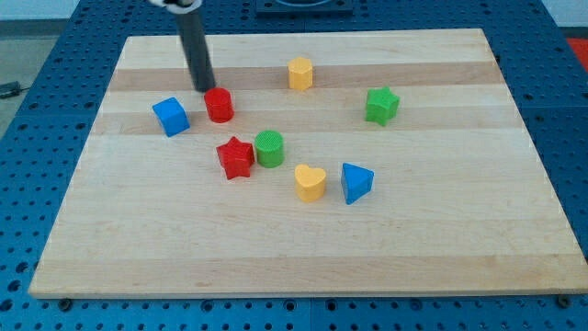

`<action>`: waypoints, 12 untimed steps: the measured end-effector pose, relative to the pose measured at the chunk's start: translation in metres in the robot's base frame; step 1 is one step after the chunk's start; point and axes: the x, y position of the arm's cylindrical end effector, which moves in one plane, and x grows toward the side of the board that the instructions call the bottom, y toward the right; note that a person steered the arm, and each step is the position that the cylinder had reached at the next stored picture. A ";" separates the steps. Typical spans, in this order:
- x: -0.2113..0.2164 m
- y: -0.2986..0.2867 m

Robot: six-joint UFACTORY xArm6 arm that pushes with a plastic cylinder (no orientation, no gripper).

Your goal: Place the blue cube diagonally in between the red circle and red star

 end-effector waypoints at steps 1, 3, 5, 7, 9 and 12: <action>0.039 0.009; 0.046 0.088; 0.010 0.053; -0.029 0.041; 0.047 -0.051; 0.089 0.030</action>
